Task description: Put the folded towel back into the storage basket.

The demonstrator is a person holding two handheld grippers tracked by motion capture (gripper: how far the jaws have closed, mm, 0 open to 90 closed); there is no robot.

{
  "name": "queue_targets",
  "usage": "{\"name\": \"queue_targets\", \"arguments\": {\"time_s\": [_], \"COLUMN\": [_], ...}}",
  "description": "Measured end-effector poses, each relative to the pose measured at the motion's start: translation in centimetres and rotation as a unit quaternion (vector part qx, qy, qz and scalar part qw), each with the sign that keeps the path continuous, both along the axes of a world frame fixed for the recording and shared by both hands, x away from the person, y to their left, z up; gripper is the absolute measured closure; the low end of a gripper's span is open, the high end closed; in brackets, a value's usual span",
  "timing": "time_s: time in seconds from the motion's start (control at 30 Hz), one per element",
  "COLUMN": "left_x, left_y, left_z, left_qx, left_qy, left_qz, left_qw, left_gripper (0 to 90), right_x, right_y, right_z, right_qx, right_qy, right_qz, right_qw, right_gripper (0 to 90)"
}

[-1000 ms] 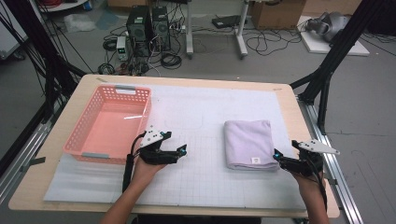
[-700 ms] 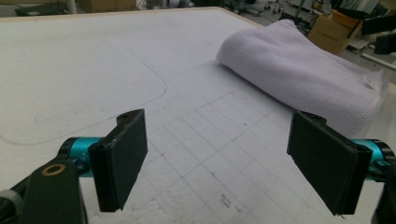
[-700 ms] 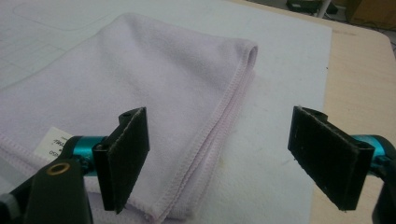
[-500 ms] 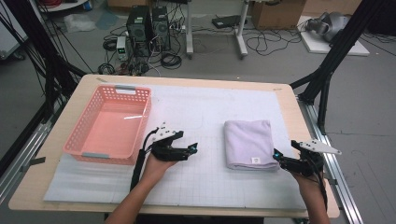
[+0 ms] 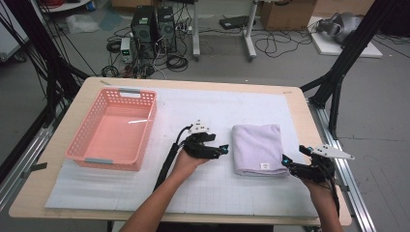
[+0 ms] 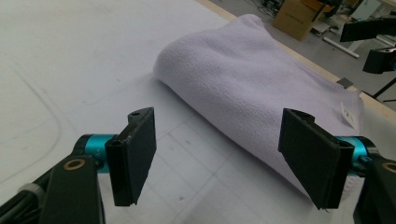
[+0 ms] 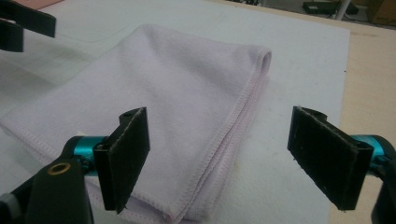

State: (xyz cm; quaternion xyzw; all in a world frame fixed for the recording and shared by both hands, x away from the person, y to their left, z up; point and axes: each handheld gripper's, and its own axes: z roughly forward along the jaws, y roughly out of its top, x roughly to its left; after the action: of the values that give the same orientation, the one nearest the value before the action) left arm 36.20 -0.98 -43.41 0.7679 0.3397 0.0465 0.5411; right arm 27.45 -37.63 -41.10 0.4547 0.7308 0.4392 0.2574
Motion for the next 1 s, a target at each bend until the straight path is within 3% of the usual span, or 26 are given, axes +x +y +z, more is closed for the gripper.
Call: {"name": "queue_targets", "arguments": {"time_s": [0.13,0.4,0.53,0.63,0.67,0.77,0.9,1.0], "left_x": [0.4,1.3,1.3,1.3,1.4,1.5,1.4,1.3], "left_y": [-1.9,-5.1,-6.6,-6.7,-6.6,-6.4,-6.1,-5.0], "left_z": [-0.2,-1.1,-1.4,-1.6,-1.5,-1.5,-1.3,-1.2], "left_qx": [-0.01,0.021,0.035,0.045,0.05,0.034,0.028,0.003], "left_qy": [0.019,0.064,0.076,0.078,0.078,0.084,0.078,0.086], "left_qz": [-0.004,-0.022,-0.034,-0.03,-0.03,-0.029,-0.032,-0.032], "left_qw": [0.9998,0.9975,0.9959,0.9955,0.9953,0.9955,0.9961,0.9958], "left_gripper": [27.7,31.8,32.0,40.5,45.8,67.5,73.5,74.5], "right_x": [0.0,0.0,0.0,0.0,0.0,0.0,0.0,-0.1], "right_y": [0.1,-0.2,-0.1,-0.1,0.0,0.1,0.1,-0.1], "right_z": [0.0,0.0,0.0,0.1,0.1,0.0,0.0,0.0], "right_qx": [-0.002,-0.001,0.0,0.0,0.0,0.0,-0.001,0.002], "right_qy": [0.001,-0.001,0.0,-0.001,0.0,0.001,0.001,0.0], "right_qz": [0.0,-0.002,0.0,0.0,-0.001,0.001,0.001,-0.002], "right_qw": [1.0,1.0,1.0,1.0,1.0,1.0,1.0,1.0], "right_gripper": [19.6,19.7,19.6,19.7,19.7,19.7,19.6,19.6]}}
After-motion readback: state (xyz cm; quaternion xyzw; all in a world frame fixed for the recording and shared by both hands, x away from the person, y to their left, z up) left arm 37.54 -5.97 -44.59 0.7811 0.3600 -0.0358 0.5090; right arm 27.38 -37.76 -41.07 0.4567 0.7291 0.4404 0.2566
